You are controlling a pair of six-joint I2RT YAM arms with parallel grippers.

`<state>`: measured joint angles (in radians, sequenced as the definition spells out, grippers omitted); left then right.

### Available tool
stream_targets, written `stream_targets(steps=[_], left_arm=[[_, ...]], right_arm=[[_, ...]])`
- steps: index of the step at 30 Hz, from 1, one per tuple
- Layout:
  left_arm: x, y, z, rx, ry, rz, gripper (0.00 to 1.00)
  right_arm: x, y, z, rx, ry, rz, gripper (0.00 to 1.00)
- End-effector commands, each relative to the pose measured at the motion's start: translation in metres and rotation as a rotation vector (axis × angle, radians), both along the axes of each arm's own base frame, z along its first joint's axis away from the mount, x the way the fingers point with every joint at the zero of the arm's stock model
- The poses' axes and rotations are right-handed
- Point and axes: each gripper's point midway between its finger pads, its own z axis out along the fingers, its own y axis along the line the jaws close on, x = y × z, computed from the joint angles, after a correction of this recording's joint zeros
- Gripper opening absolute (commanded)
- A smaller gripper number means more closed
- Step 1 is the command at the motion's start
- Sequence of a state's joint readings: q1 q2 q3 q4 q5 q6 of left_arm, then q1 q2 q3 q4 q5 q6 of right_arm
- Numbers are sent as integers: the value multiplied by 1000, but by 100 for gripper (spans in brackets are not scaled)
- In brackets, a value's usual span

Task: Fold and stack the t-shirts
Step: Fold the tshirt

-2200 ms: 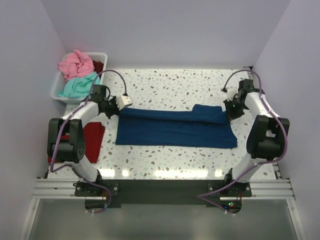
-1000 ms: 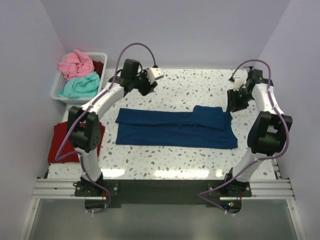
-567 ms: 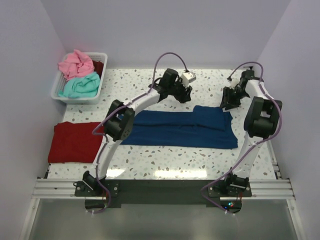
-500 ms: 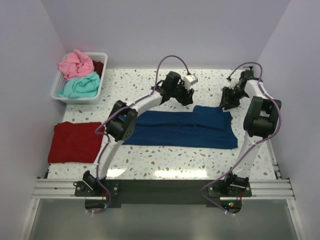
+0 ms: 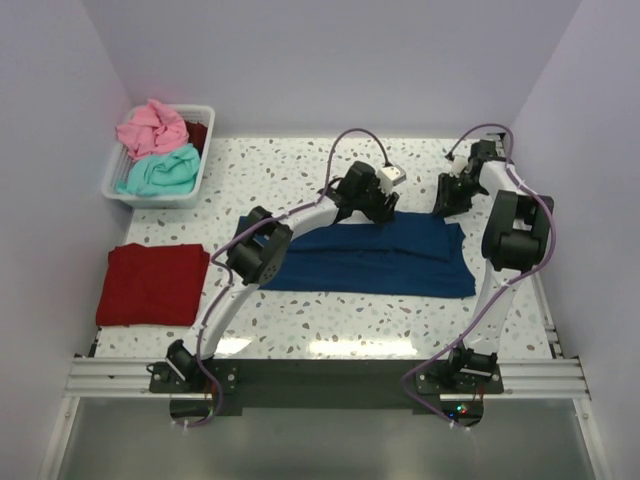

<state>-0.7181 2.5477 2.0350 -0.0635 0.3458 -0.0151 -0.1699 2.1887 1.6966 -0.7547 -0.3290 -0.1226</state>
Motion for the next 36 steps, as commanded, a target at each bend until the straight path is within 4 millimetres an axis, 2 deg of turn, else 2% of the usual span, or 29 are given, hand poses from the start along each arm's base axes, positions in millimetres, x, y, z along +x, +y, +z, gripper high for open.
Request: stream_targets(steps=[1, 5, 8, 12, 15, 16, 19, 21, 22, 23, 26, 27, 29, 30, 32, 33, 34, 36], left_arm=[[3, -11, -3, -5, -30, 3, 56], [4, -14, -7, 2, -27, 7, 56], [5, -17, -9, 6, -21, -1, 51], [2, -22, -8, 12, -23, -12, 33], [1, -21, -7, 27, -47, -26, 20], [1, -20, -4, 22, -49, -25, 18], [1, -21, 15, -13, -80, -28, 8], [1, -23, 37, -50, -115, -39, 1], [-3, -21, 35, -42, -107, -44, 0], [1, -25, 50, -79, -149, -49, 0], [-2, -23, 76, -115, -197, -60, 0], [-4, -22, 93, -132, -220, -64, 0], [-9, -20, 96, -139, -226, -65, 0], [-11, -18, 106, -151, -236, -65, 0], [-14, -15, 107, -153, -234, -64, 0], [-17, -14, 115, -161, -240, -63, 0], [-19, -11, 111, -155, -233, -61, 0], [-24, -7, 117, -162, -233, -64, 0]], right_arm=[[3, 1, -12, -28, 2, 18, 41], [1, 3, -12, -34, 10, 26, 40], [2, 2, -11, -42, 6, 26, 39], [3, 4, -7, -30, 0, 27, 33], [2, 10, 0, 4, 1, 36, 24], [1, 13, 3, 19, 0, 42, 16], [1, 20, 19, 55, -25, 47, 0], [2, 24, 36, 76, -55, 53, 0], [2, 25, 42, 80, -68, 55, 0], [2, 26, 47, 84, -79, 58, 0], [1, 26, 68, 73, -127, 65, 0], [-1, 25, 72, 66, -131, 64, 0], [-6, 24, 83, 54, -152, 73, 0], [-9, 23, 83, 47, -151, 74, 0], [-13, 22, 91, 32, -170, 83, 0], [-17, 23, 90, 32, -162, 85, 0], [-20, 23, 92, 30, -163, 94, 0], [-28, 25, 95, 36, -157, 103, 0]])
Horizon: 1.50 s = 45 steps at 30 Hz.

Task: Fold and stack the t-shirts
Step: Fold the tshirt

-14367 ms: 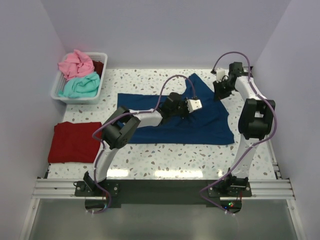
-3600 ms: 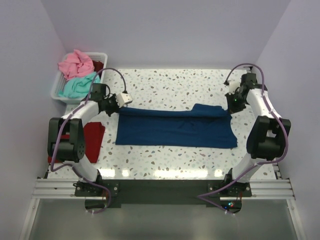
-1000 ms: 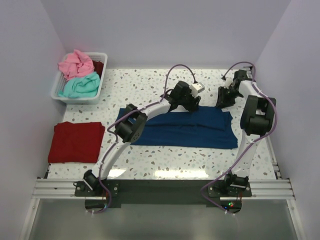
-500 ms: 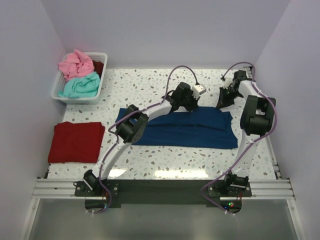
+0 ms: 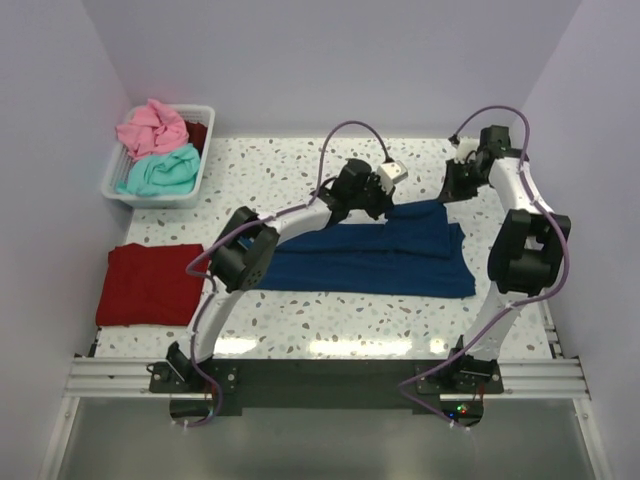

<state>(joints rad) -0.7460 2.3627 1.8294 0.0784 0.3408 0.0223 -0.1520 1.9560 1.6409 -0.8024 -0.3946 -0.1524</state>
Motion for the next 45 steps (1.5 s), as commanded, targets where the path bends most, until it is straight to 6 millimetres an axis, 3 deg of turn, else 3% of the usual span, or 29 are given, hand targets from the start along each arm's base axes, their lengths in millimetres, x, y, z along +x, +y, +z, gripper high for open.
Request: stream_targets(steps=[1, 3, 5, 6, 15, 24, 29, 39, 45], left_arm=[[-5, -4, 65, -104, -105, -23, 0], [-13, -2, 79, -133, -107, -32, 0], [-25, 0, 76, -137, -65, -35, 0], [-32, -1, 85, -145, -69, -46, 0], [-86, 11, 64, -115, 38, -80, 0], [-145, 10, 48, -90, 69, -151, 0], [-161, 11, 35, -58, 107, -173, 0], [-182, 10, 42, -68, 170, -224, 0], [-197, 8, 29, -33, 220, -243, 0]], right_arm=[[-17, 7, 14, 14, -9, 44, 0], [-28, 12, 17, 25, -1, 66, 0], [-37, 14, 19, 34, 6, 79, 0], [-46, 15, 21, 31, 6, 86, 0], [-103, 18, 20, -15, 12, 157, 0], [-148, 14, 18, -83, 18, 198, 0], [-165, 11, 9, -112, 42, 220, 0], [-188, 11, 11, -130, 52, 250, 0], [-195, 5, 9, -176, 49, 269, 0]])
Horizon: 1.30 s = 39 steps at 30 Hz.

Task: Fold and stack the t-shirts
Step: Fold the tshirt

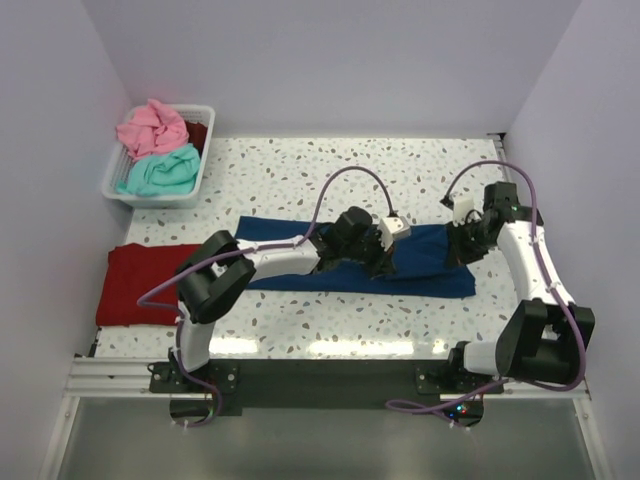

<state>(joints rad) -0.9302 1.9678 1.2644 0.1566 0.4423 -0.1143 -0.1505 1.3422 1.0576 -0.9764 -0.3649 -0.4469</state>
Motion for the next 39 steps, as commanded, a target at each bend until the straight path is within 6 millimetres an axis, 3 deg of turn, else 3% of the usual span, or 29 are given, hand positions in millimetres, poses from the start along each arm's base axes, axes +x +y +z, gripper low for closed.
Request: stream_targets(steps=[1, 7, 13, 17, 22, 26, 34, 36, 38, 39], left_arm=[[-13, -4, 19, -19, 26, -27, 0], [-17, 5, -1, 43, 41, -33, 0], [10, 3, 12, 38, -69, -14, 0], [43, 4, 22, 16, -72, 22, 0], [65, 6, 17, 22, -75, 49, 0], [81, 6, 7, 39, -84, 67, 0], [116, 17, -13, 77, -105, 125, 1], [115, 20, -19, 106, -92, 116, 13], [115, 24, -11, 101, -91, 112, 24], [113, 30, -10, 106, -83, 111, 32]], right_arm=[[-9, -9, -2, -63, -6, 31, 0], [-10, -13, -14, -83, 19, 41, 0], [-3, -11, -21, -61, 48, 40, 0], [23, -10, -8, -43, -9, 22, 0], [52, -11, -9, -25, -20, 10, 0], [79, -13, -23, -9, 7, 4, 0], [105, -15, -49, 3, 57, -14, 0], [111, -17, -48, -10, 54, -29, 14], [114, -19, -43, -22, 43, -37, 35], [115, -21, -39, -34, 35, -44, 40]])
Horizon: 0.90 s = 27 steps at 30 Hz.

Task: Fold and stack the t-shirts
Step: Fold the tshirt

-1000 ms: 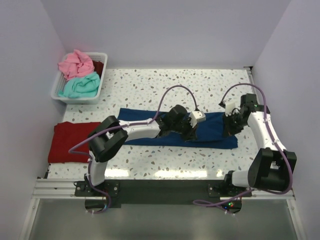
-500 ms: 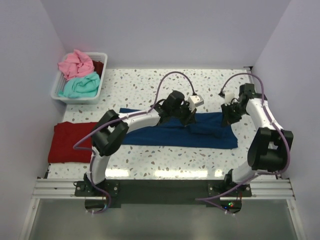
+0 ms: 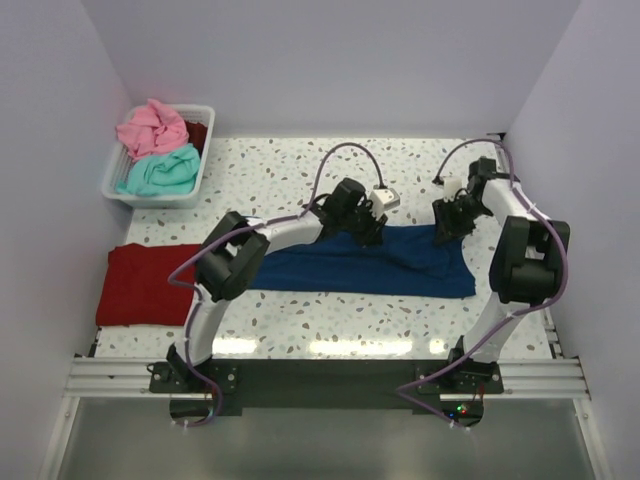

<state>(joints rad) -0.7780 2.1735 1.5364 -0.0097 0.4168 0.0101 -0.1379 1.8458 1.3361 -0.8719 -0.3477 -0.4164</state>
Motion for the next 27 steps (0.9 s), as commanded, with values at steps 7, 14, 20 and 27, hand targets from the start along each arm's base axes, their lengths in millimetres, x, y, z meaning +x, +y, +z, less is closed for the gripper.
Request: stream_targets(steps=[7, 14, 20, 27], left_arm=[[-1, 95, 55, 51, -34, -2, 48], [14, 161, 24, 239, -23, 67, 42], [24, 196, -6, 361, 5, 127, 38], [-10, 227, -37, 473, 61, 92, 32]], right_arm=[[11, -1, 56, -40, -135, -12, 43], [-9, 25, 30, -69, -48, 48, 31], [-9, 27, 4, -97, 3, 50, 29], [-28, 29, -25, -151, 85, 84, 29]])
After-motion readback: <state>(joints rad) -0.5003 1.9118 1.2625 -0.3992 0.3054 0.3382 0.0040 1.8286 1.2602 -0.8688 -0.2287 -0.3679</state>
